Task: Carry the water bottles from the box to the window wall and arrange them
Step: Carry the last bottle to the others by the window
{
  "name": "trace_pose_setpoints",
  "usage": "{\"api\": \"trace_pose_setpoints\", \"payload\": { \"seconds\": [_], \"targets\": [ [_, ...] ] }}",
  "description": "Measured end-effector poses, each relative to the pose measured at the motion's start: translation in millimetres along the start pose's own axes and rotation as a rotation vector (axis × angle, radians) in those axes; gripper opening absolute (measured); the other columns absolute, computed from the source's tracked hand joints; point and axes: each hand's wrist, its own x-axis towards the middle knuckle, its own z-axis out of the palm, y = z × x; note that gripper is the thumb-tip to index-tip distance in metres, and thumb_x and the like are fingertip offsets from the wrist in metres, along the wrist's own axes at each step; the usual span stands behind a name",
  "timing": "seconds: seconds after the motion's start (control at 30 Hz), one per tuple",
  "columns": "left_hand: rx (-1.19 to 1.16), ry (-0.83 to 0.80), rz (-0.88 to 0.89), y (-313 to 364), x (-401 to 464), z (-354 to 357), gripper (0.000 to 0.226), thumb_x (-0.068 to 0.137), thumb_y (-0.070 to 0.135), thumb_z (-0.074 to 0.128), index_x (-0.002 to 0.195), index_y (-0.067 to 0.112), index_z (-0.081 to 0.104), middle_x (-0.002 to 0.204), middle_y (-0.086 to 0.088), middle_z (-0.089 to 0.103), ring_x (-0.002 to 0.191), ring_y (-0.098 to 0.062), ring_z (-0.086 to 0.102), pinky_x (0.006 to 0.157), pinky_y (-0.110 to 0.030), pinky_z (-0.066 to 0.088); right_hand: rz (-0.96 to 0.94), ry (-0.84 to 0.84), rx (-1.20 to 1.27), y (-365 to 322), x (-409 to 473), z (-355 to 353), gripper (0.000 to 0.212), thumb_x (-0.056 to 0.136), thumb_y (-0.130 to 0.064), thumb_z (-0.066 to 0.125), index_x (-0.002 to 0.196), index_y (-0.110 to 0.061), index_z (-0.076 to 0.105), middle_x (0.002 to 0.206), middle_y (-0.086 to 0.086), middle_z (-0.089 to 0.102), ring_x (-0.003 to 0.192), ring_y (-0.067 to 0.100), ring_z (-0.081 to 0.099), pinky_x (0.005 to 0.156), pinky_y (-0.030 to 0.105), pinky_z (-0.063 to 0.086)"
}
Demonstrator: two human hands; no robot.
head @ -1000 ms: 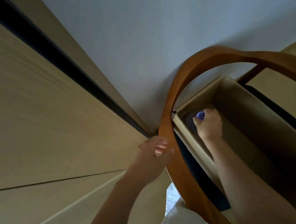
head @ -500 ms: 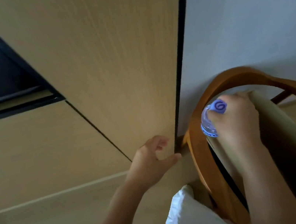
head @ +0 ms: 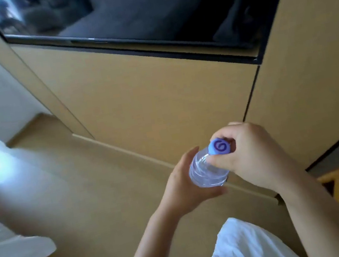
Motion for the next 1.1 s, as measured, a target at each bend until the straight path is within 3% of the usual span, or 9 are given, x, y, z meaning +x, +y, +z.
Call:
{"api": "trace_pose_setpoints", "payload": {
  "seconds": [0.13,0.23,0.53,0.6,0.7,0.77,0.83,0.97,1.1],
  "targets": [
    [-0.084,0.206,-0.078,-22,-27,-44,0.093,0.043,0.035,0.087,0.123,0.050,0.042,0.103,0.027,0.064,0.090,0.005,0.064,0.078,-0.030,0.057,-0.177,-0.181,-0.033,-53,22,40,0.011,0.072,-0.021,0.072,0.078,-0.016,0.065,0.079,-0.002,0.054,0.071,0.019,0.056,0.067,0.033,0.047],
    [-0.144,0.369,-0.103,-35,-39,-73,0.082,0.042,0.034,0.085,0.110,0.056,0.046,0.096,0.025,0.067,0.084,0.001,0.067,0.070,-0.026,0.058,-0.309,-0.286,-0.040,-89,40,70,0.010,0.072,-0.022,0.071,0.079,-0.018,0.066,0.077,-0.003,0.052,0.071,0.017,0.056,0.067,0.032,0.048],
    [-0.221,0.761,-0.199,-70,-27,-167,0.060,0.044,0.030,0.083,0.097,0.036,0.057,0.088,0.012,0.070,0.080,-0.006,0.068,0.067,-0.023,0.052,-0.619,-0.447,0.054,-158,126,154,0.014,0.071,-0.024,0.073,0.081,-0.019,0.064,0.074,-0.008,0.050,0.065,0.008,0.053,0.060,0.019,0.041],
    [-0.205,0.834,-0.200,-75,-17,-191,0.060,0.045,0.029,0.085,0.099,0.033,0.058,0.091,0.012,0.071,0.083,-0.006,0.068,0.070,-0.022,0.052,-0.697,-0.483,0.093,-171,152,171,0.021,0.071,-0.030,0.074,0.088,-0.021,0.065,0.076,-0.009,0.052,0.065,0.005,0.051,0.061,0.016,0.040],
    [-0.171,0.951,-0.209,-84,3,-230,0.061,0.043,0.034,0.085,0.098,0.032,0.059,0.092,0.015,0.071,0.084,-0.004,0.068,0.073,-0.017,0.052,-0.774,-0.563,0.172,-190,197,192,0.052,0.068,-0.058,0.066,0.109,-0.025,0.062,0.082,-0.016,0.054,0.068,-0.002,0.052,0.064,0.012,0.042],
    [-0.178,1.017,-0.237,-93,18,-255,0.064,0.041,0.037,0.086,0.099,0.028,0.059,0.091,0.009,0.072,0.085,-0.010,0.069,0.077,-0.026,0.055,-0.803,-0.578,0.137,-199,230,208,0.066,0.069,-0.068,0.053,0.119,-0.025,0.058,0.086,-0.016,0.054,0.071,0.002,0.054,0.068,0.020,0.047],
    [-0.171,1.084,-0.273,-104,31,-277,0.066,0.040,0.037,0.087,0.099,0.027,0.059,0.089,0.007,0.071,0.084,-0.013,0.069,0.076,-0.030,0.056,-0.837,-0.552,0.070,-203,263,228,0.057,0.077,-0.060,0.052,0.118,-0.021,0.059,0.086,-0.012,0.054,0.073,0.009,0.055,0.071,0.030,0.049],
    [-0.044,1.222,-0.332,-121,48,-311,0.063,0.044,0.030,0.091,0.094,0.036,0.054,0.085,0.021,0.067,0.080,0.004,0.064,0.069,-0.006,0.045,-0.872,-0.522,-0.067,-206,319,276,0.032,0.088,-0.033,0.057,0.114,-0.016,0.061,0.090,-0.006,0.055,0.081,0.014,0.052,0.072,0.029,0.043],
    [0.050,1.364,-0.395,-136,50,-346,0.065,0.047,0.024,0.092,0.099,0.036,0.053,0.086,0.024,0.064,0.082,0.016,0.059,0.069,0.003,0.038,-0.890,-0.639,-0.237,-215,351,326,0.033,0.092,-0.033,0.050,0.119,-0.015,0.056,0.107,-0.001,0.057,0.105,0.016,0.049,0.080,0.028,0.039]
  ]
}}
